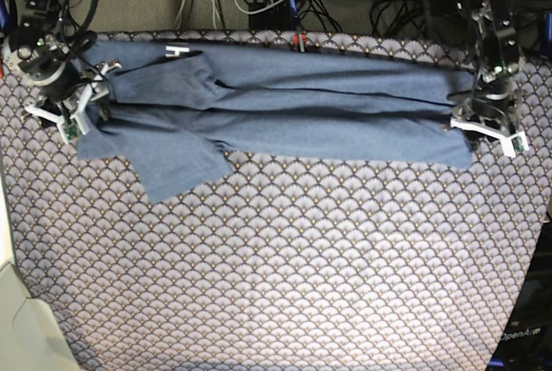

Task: Fold the T-shirt properly
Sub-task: 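Move the right gripper to the loose hem corner by the sleeve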

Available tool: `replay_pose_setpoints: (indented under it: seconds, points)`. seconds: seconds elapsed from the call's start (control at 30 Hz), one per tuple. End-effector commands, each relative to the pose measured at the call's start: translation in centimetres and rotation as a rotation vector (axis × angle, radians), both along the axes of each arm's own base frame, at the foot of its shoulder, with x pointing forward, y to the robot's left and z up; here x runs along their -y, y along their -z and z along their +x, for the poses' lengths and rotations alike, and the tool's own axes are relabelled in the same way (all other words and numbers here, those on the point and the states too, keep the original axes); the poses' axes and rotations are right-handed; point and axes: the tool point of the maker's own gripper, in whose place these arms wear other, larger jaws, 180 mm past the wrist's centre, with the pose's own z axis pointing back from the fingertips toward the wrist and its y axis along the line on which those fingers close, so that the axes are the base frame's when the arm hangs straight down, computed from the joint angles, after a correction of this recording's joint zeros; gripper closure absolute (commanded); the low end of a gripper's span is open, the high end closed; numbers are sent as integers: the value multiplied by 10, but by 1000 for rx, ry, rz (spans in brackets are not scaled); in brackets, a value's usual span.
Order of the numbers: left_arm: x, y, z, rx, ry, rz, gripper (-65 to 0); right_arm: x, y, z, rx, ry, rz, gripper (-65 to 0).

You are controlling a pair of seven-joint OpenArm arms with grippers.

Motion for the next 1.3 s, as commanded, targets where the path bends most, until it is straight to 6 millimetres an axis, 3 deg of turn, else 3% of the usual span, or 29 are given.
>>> replay_pose_setpoints:
  seconds: [0.0, 0.17, 0.47, 0.6, 0.73, 1.0, 1.27]
  points:
    - [-4, -13, 7, 41, 5, 18, -253, 10, -15, 7, 52, 16, -15, -385]
    - [-4, -12, 6, 36, 5, 18, -256, 37, -26, 6, 88, 103, -30, -386]
    - [-1, -6, 1, 25, 1, 6, -260, 45, -48, 40, 117, 112, -69, -389]
    - [-2, 5, -4, -5, -5, -5, -344, 30, -57, 68, 122, 78, -70, -390]
    - [-2, 6, -4, -5, -7, -4, -420, 4, -47, 91, 73, 17, -52, -390]
    - [-2, 6, -4, -5, -7, -4, -424, -49, -24, 115, 16, -55, 45, -390]
    - [-2, 6, -4, -5, -7, -6, -424, -66, 3, 139, -70, -86, 103, -388]
